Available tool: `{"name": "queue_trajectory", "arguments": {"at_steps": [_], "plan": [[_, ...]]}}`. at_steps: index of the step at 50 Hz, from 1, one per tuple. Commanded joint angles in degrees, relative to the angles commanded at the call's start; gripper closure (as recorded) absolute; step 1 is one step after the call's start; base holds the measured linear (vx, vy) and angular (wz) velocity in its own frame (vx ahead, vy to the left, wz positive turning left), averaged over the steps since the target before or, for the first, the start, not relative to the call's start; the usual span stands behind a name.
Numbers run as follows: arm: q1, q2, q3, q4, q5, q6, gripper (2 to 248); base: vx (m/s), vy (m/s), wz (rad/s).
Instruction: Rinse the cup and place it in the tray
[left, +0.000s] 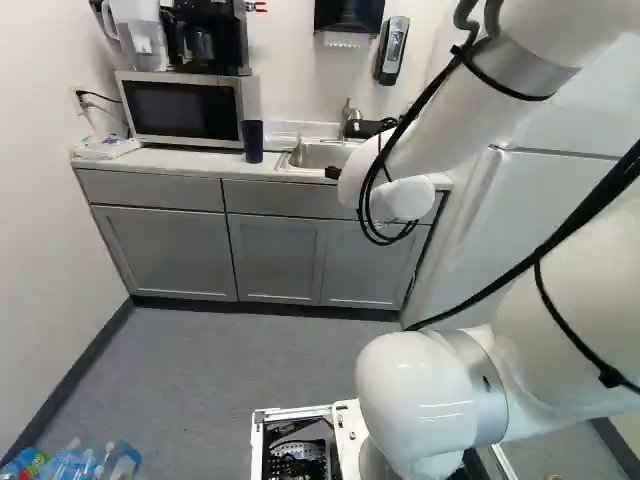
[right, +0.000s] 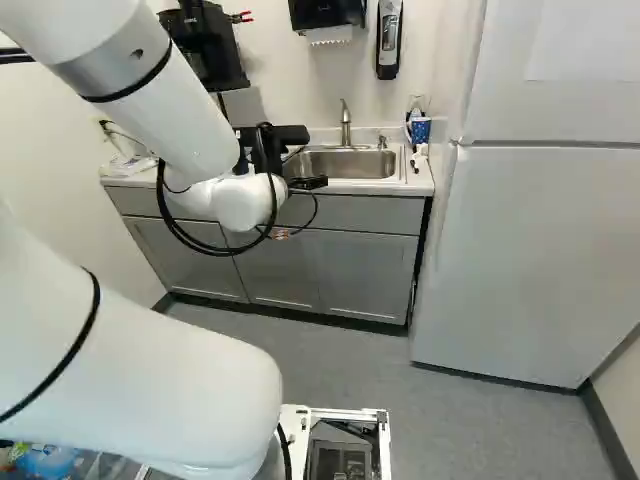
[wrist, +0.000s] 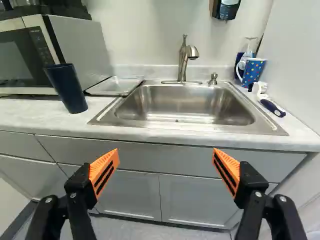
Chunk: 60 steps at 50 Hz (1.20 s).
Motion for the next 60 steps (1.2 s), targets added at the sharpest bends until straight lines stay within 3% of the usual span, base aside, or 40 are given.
{"name": "queue_trajectory", "arguments": {"at_steps": [38, 60], "plan": [[0.04, 2.19, -3.02, 0.0, -1.22, 0.0, 3, 0.0, 0.0, 0.0], [0.09, 1.27, -6.56, 0.0, -1.22, 0.0, 3, 0.0, 0.0, 0.0]]}}
